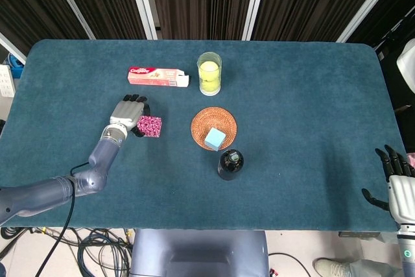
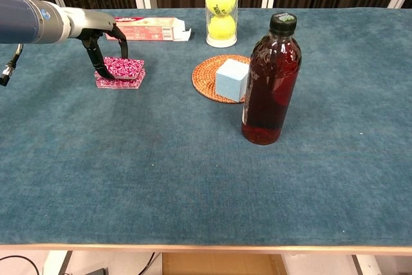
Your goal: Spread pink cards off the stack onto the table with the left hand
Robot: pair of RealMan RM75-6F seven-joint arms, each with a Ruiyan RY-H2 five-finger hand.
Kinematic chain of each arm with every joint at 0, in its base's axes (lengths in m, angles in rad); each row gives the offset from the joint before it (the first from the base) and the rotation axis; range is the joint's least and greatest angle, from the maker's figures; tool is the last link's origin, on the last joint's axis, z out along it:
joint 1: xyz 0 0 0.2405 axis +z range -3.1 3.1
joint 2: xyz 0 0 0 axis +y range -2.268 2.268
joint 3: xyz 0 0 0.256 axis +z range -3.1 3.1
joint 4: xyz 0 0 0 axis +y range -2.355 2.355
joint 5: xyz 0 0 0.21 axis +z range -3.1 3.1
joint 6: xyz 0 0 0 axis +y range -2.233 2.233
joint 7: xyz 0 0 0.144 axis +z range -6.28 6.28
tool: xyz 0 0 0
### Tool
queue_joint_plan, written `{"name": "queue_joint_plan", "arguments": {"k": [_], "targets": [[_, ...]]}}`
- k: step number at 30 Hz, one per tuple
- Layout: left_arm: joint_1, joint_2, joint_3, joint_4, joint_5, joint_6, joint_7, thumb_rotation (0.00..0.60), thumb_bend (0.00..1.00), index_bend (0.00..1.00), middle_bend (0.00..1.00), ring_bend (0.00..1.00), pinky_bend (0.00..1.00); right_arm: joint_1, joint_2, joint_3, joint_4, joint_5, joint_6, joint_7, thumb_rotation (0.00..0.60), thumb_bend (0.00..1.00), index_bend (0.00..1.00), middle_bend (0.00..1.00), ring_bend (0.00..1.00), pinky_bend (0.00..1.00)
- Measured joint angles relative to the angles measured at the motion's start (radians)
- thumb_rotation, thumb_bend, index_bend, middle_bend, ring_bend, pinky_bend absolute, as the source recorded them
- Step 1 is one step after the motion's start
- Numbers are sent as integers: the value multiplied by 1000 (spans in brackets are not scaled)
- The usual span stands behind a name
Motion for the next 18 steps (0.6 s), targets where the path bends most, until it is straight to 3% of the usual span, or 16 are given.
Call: {"name": "queue_joint_plan", "arguments": {"k": [12,18], "targets": [[9,5,-7,-20,23,11,-11,600,262,513,182,0,0,-1,2,1,-1,0,3,4,600,192,96,38,76,205],[7,28,-20,-84,37,25,-15,600,280,513,188,0,0,-2,3,2,-1,4,3,6,600,191,96,38,76,205]]}}
